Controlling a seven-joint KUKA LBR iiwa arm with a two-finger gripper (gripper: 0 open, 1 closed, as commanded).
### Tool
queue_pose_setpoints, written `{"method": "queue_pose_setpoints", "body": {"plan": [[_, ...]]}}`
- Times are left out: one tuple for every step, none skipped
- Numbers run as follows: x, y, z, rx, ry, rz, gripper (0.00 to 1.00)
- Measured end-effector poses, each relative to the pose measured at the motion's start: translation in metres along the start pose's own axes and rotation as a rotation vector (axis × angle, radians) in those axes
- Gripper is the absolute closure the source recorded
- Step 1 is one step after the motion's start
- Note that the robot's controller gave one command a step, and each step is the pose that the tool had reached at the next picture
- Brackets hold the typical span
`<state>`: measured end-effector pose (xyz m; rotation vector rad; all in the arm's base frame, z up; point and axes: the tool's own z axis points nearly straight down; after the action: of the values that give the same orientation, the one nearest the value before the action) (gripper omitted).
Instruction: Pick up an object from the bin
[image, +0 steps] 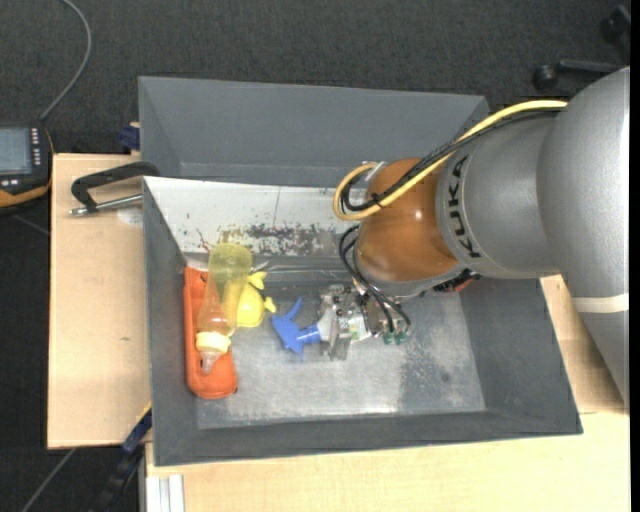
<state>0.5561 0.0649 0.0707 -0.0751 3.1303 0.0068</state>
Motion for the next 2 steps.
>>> {"method": "queue_pose_setpoints", "body": {"plan": [[0.0,0.0,-0.035,0.0,0.003,0.0,1.0],[-0.003,0.0,-0.068,-0.001,-0.006,-0.001,1.0]]}}
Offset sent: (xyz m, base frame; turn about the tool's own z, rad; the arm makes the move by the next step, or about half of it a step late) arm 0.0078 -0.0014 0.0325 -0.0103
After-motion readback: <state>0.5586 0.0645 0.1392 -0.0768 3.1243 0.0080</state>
